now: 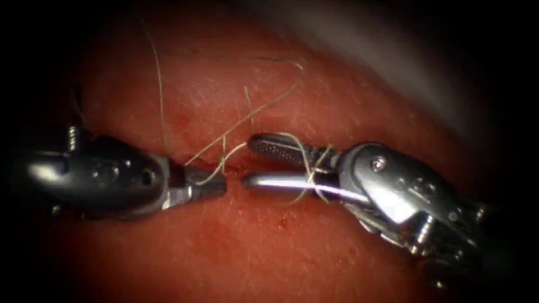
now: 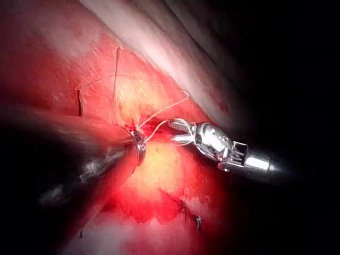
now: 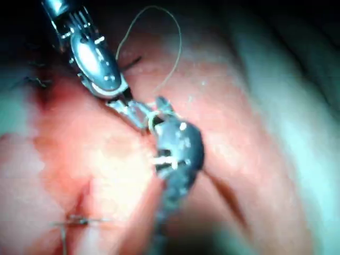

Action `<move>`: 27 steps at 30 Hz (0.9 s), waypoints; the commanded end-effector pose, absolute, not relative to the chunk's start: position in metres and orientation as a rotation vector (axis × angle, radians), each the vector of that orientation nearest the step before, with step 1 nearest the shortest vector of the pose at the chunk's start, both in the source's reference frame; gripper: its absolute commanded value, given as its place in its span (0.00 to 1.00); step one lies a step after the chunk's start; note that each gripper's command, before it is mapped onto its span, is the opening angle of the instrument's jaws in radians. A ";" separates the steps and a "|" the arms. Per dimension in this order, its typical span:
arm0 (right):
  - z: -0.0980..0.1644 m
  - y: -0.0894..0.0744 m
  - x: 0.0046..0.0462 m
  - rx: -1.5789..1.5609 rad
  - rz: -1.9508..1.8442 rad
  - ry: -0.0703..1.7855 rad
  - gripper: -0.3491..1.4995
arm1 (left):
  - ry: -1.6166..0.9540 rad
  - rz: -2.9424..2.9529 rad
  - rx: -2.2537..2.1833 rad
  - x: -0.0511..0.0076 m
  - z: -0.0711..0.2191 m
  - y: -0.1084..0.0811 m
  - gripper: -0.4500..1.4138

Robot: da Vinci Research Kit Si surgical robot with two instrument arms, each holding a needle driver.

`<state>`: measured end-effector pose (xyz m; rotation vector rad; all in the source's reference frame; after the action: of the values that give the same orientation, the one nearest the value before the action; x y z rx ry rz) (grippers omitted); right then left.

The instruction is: Wound Closure

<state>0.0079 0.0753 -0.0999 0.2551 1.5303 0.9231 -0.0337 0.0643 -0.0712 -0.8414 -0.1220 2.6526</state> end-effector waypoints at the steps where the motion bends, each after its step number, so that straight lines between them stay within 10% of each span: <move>1: -0.099 0.075 0.0082 0.246 0.935 1.492 0.28 | -0.120 2.647 -0.834 -0.0346 -0.071 0.064 0.05; 27: -0.098 0.075 0.0087 0.242 1.023 1.347 0.30 | -0.071 2.680 -0.793 -0.0364 -0.074 0.062 0.05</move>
<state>0.0081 0.0749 -0.0982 0.2450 1.3280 1.0250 -0.0362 0.0624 -0.0748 -0.7922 -0.0689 2.6782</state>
